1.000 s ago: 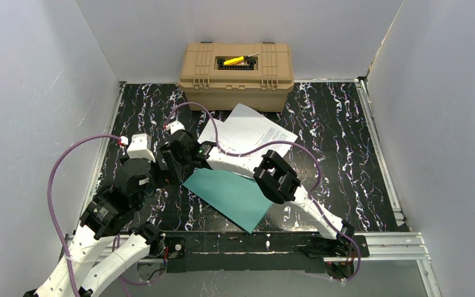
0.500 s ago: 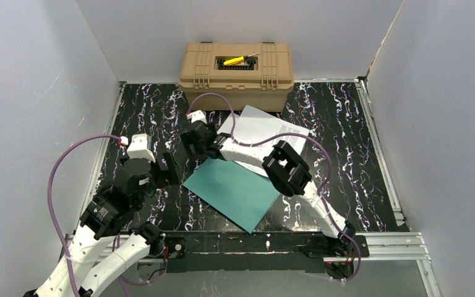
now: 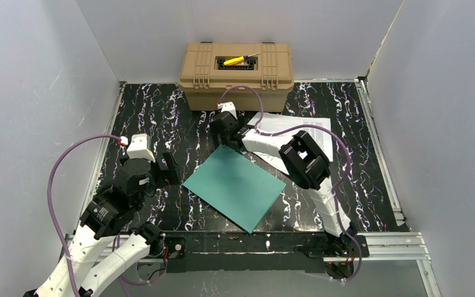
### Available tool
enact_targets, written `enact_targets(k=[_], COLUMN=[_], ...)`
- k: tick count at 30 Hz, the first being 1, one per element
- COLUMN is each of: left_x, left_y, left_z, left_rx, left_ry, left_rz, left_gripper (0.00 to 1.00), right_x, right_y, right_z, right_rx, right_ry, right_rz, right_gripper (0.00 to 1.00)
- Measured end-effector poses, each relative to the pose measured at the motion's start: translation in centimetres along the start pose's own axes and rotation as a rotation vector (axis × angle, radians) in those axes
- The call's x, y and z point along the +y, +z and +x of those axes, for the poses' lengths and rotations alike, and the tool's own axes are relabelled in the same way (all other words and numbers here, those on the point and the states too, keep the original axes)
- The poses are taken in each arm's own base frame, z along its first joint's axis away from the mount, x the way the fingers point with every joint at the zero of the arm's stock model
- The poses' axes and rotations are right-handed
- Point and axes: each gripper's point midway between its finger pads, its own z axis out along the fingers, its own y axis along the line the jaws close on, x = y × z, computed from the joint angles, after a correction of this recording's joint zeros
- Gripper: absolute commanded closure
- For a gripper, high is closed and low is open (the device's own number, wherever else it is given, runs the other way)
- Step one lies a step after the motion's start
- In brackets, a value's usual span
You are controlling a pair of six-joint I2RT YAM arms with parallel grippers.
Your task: Put the files into the folder
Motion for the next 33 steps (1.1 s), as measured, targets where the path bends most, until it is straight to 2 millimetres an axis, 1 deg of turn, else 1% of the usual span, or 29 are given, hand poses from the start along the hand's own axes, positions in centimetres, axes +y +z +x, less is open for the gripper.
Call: enact_targets(k=[5, 13, 17, 20, 23, 26, 30, 33], left_x=[0.0, -0.1, -0.2, -0.3, -0.4, -0.5, -0.9, -1.2], left_y=[0.1, 0.6, 0.9, 1.1, 1.3, 1.5, 2.0, 2.3], left_z=[0.1, 0.4, 0.6, 0.8, 0.9, 1.1, 1.7, 2.7], left_rx=[0.004, 0.026, 0.041, 0.053, 0.065, 0.078, 0.114, 0.166], left_ry=[0.002, 0.013, 0.021, 0.026, 0.029, 0.032, 0.035, 0.024], left_rz=[-0.002, -0.013, -0.019, -0.022, -0.023, -0.025, -0.023, -0.022], left_gripper=[0.02, 0.02, 0.02, 0.02, 0.02, 0.02, 0.02, 0.02], right_x=[-2.8, -7.6, -10.8, -12.6, -13.5, -13.9, -14.2, -14.2], right_y=[-0.7, -2.9, -4.4, -5.3, -6.1, -7.0, -8.5, -10.0], right_z=[0.7, 2.8, 4.0, 4.7, 5.4, 6.0, 7.2, 8.5], right_rx=[0.007, 0.010, 0.013, 0.019, 0.028, 0.042, 0.090, 0.147], right_ry=[0.019, 0.057, 0.089, 0.108, 0.116, 0.112, 0.092, 0.067], right_rz=[0.036, 0.088, 0.125, 0.147, 0.154, 0.150, 0.130, 0.099], right_gripper=[0.01, 0.01, 0.01, 0.01, 0.01, 0.01, 0.01, 0.01])
